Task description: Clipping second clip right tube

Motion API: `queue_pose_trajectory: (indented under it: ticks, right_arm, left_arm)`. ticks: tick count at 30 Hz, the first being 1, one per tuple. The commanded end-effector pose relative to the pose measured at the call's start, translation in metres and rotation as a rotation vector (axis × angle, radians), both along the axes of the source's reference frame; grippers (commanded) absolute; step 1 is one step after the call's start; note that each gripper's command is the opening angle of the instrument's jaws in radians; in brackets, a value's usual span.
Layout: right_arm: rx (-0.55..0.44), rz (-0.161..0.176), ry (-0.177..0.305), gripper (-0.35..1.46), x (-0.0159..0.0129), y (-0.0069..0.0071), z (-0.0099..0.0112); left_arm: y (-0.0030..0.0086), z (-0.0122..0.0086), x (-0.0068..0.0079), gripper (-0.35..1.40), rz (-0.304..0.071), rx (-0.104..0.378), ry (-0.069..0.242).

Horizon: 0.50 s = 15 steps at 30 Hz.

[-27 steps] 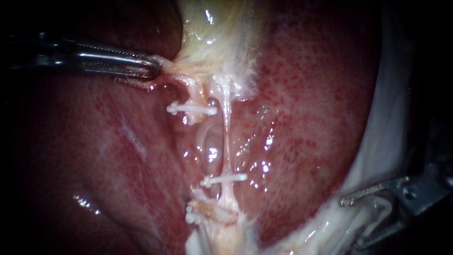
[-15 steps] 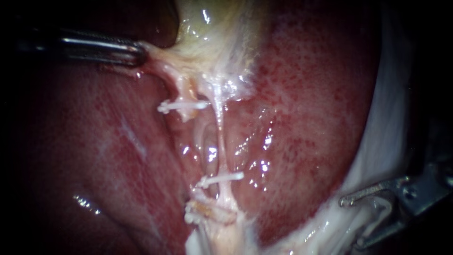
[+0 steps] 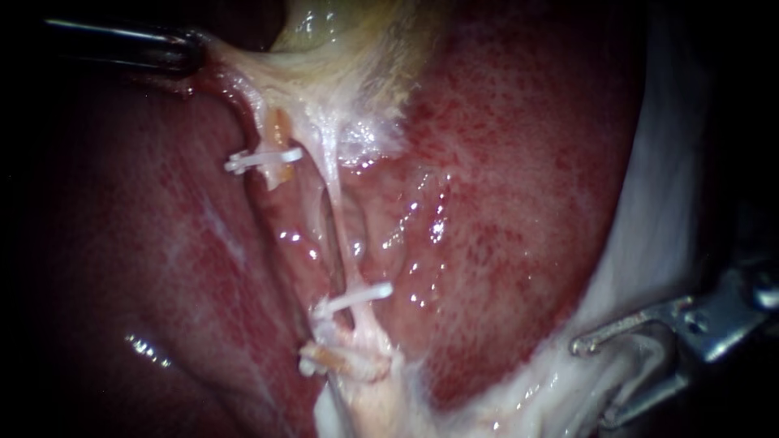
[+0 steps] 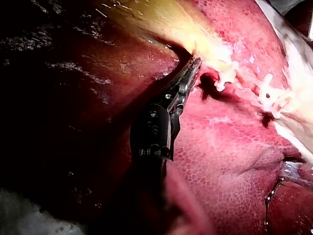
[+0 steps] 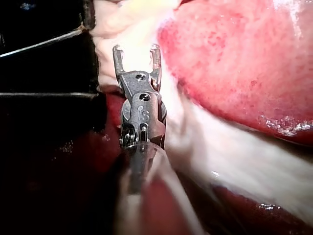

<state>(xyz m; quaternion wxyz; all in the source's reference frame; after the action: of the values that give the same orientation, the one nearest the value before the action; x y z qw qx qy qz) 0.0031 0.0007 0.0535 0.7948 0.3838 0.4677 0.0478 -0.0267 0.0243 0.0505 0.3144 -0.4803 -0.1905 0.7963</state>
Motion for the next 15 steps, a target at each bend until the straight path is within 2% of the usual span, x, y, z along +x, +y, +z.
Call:
queue_pose_trajectory:
  ticks: [1, 4, 9, 11, 15]
  right_arm:
    - [0.000, 0.024, 0.001, 0.50, 0.0007, 0.0003, 0.0001]
    - [0.017, 0.072, 0.001, 0.50, 0.0028, 0.0014, 0.0005]
    - [0.029, 0.136, -0.020, 0.50, 0.0059, 0.0023, 0.0019]
    - [0.041, 0.172, -0.037, 0.50, 0.0070, 0.0028, 0.0027]
    - [0.052, 0.207, -0.064, 0.50, 0.0085, 0.0033, 0.0042]
  left_arm:
    - [0.0000, 0.0000, -0.0001, -0.35, 0.000, 0.000, 0.000]
    - [-0.0001, 0.0001, -0.0001, -0.35, -0.001, -0.001, 0.001]
    - [-0.0002, 0.0001, -0.0002, -0.35, -0.004, -0.002, 0.003]
    - [-0.0002, 0.0001, -0.0003, -0.35, -0.004, -0.003, 0.004]
    - [-0.0003, 0.0002, -0.0003, -0.35, -0.003, -0.002, 0.003]
